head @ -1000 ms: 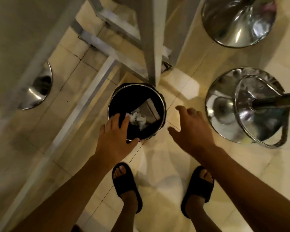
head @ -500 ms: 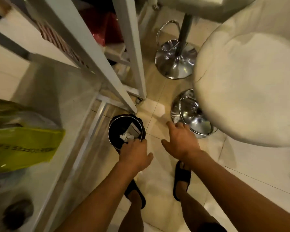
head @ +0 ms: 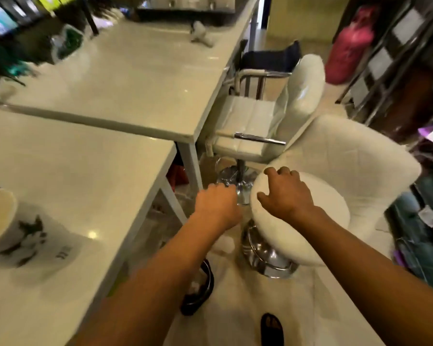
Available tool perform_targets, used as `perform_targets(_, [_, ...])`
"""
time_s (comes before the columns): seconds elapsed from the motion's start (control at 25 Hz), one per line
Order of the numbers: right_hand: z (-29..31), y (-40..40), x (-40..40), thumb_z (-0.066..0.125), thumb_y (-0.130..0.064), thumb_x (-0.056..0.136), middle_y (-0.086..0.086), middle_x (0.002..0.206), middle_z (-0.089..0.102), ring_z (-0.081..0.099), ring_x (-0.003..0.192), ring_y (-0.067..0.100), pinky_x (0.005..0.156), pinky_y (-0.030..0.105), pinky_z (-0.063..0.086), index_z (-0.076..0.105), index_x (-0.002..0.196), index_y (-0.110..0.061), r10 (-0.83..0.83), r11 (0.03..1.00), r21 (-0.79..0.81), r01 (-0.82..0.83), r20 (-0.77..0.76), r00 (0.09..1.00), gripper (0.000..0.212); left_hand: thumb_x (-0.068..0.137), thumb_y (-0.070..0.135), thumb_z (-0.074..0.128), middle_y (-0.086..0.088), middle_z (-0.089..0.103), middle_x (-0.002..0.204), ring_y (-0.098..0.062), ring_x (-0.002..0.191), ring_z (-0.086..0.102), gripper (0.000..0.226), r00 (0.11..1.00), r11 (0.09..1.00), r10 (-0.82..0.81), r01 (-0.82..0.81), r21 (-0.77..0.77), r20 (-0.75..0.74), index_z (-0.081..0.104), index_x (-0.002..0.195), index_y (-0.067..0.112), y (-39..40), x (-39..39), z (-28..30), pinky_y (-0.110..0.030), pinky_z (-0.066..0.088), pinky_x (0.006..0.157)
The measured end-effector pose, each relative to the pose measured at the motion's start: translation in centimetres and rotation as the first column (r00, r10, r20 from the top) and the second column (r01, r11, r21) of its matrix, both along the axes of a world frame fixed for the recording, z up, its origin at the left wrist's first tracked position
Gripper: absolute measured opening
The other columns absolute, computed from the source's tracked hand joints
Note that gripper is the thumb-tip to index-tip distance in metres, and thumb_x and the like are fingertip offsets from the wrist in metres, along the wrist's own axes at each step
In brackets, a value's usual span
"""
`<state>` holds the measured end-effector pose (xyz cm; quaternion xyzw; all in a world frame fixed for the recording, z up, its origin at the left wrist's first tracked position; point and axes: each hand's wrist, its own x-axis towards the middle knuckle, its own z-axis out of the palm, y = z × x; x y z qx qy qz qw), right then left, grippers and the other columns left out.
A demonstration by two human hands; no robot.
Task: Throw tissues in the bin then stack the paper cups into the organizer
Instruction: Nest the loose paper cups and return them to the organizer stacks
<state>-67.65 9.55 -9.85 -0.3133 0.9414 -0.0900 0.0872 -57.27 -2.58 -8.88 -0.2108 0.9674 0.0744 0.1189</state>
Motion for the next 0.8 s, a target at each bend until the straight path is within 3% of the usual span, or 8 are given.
perform_targets(0.28, [15.2, 0.4, 2.8, 0.064, -0.044, 0.087, 0.014, 0.137, 0.051, 0.047, 0.123, 0.034, 0.092, 0.045, 0.050, 0.042, 0.141, -0.021, -0.024, 0.997, -0.075, 0.008, -0.221, 0.975, 0.063, 0.092, 0.047, 0.054, -0.013, 0.051, 0.139, -0.033, 0.126, 0.048, 0.056, 0.977, 0.981, -0.104, 0.070, -0.179, -0.189, 0.042, 0.139, 0.020, -2.5, 1.4, 14.8, -0.049, 0.044, 0.099])
perform_targets(0.52, [26.9, 2.1, 5.8, 0.062, -0.044, 0.088, 0.015, 0.133, 0.052, 0.049, 0.121, 0.034, 0.092, 0.045, 0.047, 0.044, 0.138, -0.020, -0.115, 0.987, -0.145, 0.066, -0.367, 0.923, 0.059, 0.093, 0.048, 0.055, -0.015, 0.047, 0.145, -0.035, 0.130, 0.047, 0.063, 0.946, 0.975, -0.113, 0.046, -0.220, -0.305, 0.035, 0.145, 0.018, -3.5, 4.3, 26.6, -0.048, 0.044, 0.099])
perform_targets(0.8, [35.4, 4.4, 7.0, 0.064, -0.048, 0.085, 0.013, 0.135, 0.054, 0.048, 0.123, 0.035, 0.095, 0.049, 0.049, 0.042, 0.141, -0.020, -0.222, 0.947, -0.313, 0.070, -0.483, 0.847, 0.066, 0.093, 0.047, 0.053, -0.012, 0.048, 0.144, -0.033, 0.130, 0.046, 0.064, 0.848, 0.921, -0.224, 0.022, -0.390, -0.480, 0.033, 0.147, 0.019, -4.3, 9.7, 37.5, -0.047, 0.044, 0.100])
